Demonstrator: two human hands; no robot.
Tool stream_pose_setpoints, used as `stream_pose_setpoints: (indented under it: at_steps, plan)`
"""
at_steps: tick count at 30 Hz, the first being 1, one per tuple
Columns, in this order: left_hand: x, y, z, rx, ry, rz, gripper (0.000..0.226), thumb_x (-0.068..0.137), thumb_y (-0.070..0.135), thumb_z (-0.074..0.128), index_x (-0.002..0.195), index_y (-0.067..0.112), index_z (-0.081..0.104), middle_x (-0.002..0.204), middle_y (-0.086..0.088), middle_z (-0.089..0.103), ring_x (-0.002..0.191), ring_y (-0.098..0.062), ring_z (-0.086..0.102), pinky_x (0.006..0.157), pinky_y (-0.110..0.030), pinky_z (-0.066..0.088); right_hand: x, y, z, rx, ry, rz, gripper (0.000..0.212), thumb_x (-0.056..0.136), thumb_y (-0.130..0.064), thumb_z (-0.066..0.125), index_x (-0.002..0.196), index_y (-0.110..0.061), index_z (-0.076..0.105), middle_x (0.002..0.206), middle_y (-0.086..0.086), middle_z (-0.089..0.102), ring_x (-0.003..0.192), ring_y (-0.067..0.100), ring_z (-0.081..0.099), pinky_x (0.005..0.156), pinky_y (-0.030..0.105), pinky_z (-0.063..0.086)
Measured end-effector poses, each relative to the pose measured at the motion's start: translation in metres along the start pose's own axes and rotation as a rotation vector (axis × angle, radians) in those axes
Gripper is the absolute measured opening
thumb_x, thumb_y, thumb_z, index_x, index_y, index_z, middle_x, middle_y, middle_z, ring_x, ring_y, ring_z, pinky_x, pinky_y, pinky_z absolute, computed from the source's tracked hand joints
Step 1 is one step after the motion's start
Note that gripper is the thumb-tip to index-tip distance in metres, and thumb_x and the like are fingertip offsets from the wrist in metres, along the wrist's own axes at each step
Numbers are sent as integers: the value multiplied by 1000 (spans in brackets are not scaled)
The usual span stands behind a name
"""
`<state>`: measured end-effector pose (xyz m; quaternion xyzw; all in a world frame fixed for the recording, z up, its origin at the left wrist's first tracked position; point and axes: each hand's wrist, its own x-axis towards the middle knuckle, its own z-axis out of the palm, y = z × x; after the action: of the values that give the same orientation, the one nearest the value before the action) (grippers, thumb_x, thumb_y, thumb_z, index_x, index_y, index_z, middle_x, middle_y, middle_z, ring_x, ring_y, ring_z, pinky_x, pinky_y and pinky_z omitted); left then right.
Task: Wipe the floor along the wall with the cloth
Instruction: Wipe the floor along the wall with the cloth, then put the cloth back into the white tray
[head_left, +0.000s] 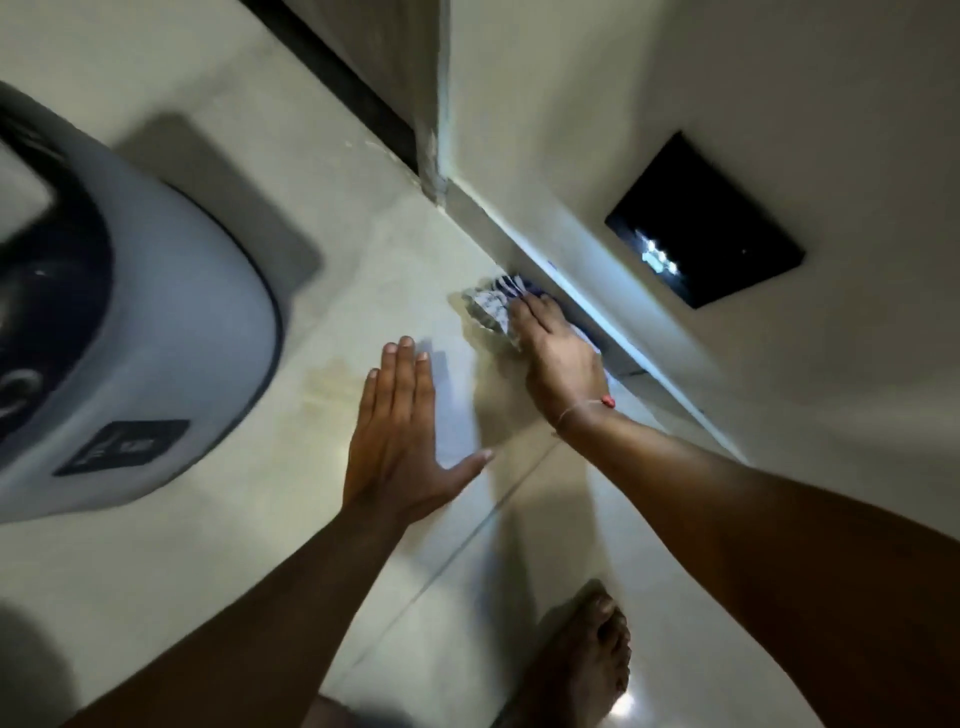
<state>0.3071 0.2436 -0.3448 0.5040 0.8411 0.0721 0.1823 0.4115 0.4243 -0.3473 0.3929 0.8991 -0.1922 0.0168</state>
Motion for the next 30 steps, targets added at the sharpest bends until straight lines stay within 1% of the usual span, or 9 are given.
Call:
stream_pose_setpoints:
  at_steps: [3,7,10,13,15,19,22,26,30]
  plan:
    - [-17,14,-63,-90,30,-48,118,77,79,51,158,1,16,168,-21,7,157,-34,4,126,-49,14,-11,-36,-55,35,68,30,56,81,3,44,132,-22,48,140,1,50,122,27,52,88,35,51]
    - [-35,29,-155,-161,118,-58,105,86,74,45,157,2,18,167,-19,10,156,-36,9,125,-49,16,-17,-85,-133,108,113,41,62,83,10,46,139,-16,46,143,9,51,125,30,54,95,42,51]
    - [-48,29,-224,-221,168,-135,97,92,72,38,160,9,10,169,-13,5,156,-33,4,124,-48,12,-14,-133,-187,78,141,-71,55,86,9,54,138,-5,45,142,18,50,128,33,51,97,47,51]
    - [-59,9,-284,-277,250,-188,89,96,68,31,161,14,4,171,-7,0,157,-26,-3,124,-45,6,-1,-191,-228,72,157,-168,52,88,6,48,139,-4,44,142,18,49,129,32,50,99,45,49]
    - [-65,-20,-319,-306,325,-227,83,99,62,29,161,11,8,171,-10,3,158,-25,-2,127,-44,7,8,-234,-245,115,181,-274,53,88,6,54,139,-4,45,142,17,50,130,30,49,101,42,48]
    - [-76,-93,-360,-253,421,-379,76,102,54,25,159,5,14,169,-16,7,158,-29,3,128,-40,3,34,-324,-243,186,143,-400,57,84,7,60,138,-5,45,142,14,50,132,28,47,104,41,44]
    - [-89,-155,-371,-155,431,-476,75,101,47,28,159,3,12,169,-18,5,157,-31,2,128,-46,8,49,-385,-217,204,120,-496,57,83,11,57,137,-5,47,142,13,51,132,27,46,107,37,41]
    - [-111,-221,-370,-46,407,-624,76,100,45,26,158,1,7,167,-18,1,157,-33,3,127,-48,7,61,-455,-169,190,31,-609,59,77,15,56,133,-5,51,139,13,54,133,29,46,104,43,46]
    - [-126,-243,-357,33,379,-673,75,100,43,23,157,-3,9,167,-22,4,156,-33,2,127,-47,7,64,-496,-137,85,-210,-603,66,83,14,44,145,-8,34,156,9,30,146,27,21,115,41,30]
